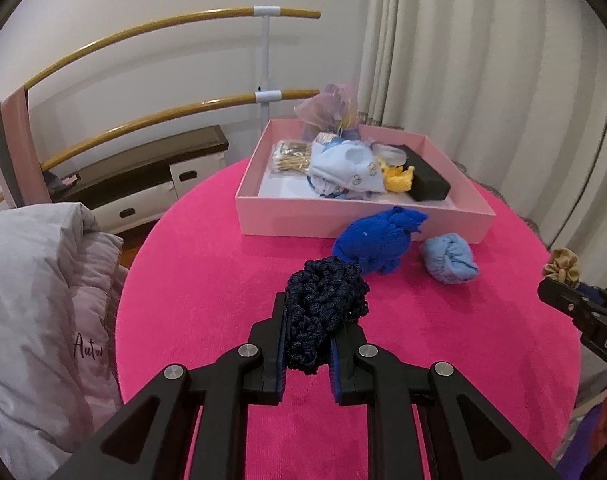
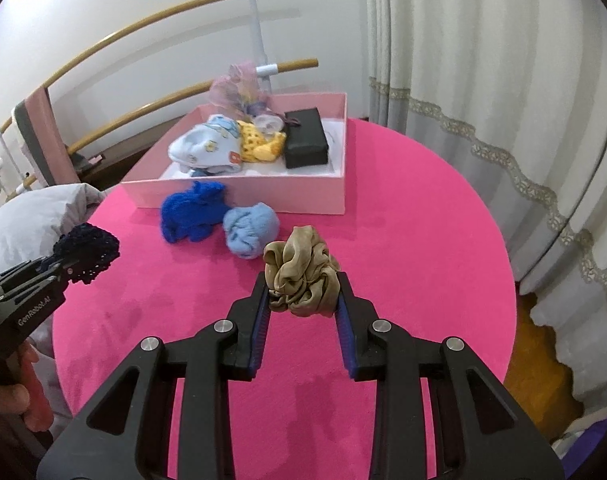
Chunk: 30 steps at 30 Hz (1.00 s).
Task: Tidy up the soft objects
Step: 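Carry the navy knit and tan scrunchie into the pink box and release both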
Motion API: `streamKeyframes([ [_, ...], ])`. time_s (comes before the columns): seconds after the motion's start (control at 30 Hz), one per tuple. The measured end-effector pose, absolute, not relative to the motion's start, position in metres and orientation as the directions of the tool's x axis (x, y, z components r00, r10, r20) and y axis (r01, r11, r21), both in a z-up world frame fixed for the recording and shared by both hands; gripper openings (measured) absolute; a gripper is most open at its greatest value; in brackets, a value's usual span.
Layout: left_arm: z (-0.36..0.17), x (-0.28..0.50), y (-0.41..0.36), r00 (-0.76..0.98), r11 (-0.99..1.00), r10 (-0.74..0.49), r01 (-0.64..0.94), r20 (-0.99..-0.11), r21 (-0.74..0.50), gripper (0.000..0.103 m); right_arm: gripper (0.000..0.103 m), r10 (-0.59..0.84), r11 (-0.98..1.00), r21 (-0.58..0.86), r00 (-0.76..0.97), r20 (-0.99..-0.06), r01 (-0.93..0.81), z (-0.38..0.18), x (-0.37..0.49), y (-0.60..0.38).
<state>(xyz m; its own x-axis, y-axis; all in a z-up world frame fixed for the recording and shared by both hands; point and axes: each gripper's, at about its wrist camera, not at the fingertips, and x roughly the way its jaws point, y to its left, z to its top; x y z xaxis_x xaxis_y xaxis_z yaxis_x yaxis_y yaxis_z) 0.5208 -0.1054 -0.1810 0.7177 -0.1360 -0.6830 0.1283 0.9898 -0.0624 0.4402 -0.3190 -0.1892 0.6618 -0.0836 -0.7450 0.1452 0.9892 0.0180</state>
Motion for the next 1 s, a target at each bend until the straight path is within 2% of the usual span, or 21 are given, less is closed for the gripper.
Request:
streamKeyframes([
  [0.57,-0.14,0.475,-0.102,0.766,0.993,-0.111,0.11,-0.633,-0.042,0.013,0.028,-0.03,0.996,0.037,0.717,-0.696,0.078,-0.157,0.422,-0.293],
  [1.0,-0.107,0.547,-0.092,0.784,0.989,-0.15,0.122,-0.603,-0.088,0.014,0.028,-0.008,1.0,0.004,0.752,-0.659,0.015,-0.114,0.479,-0.3],
])
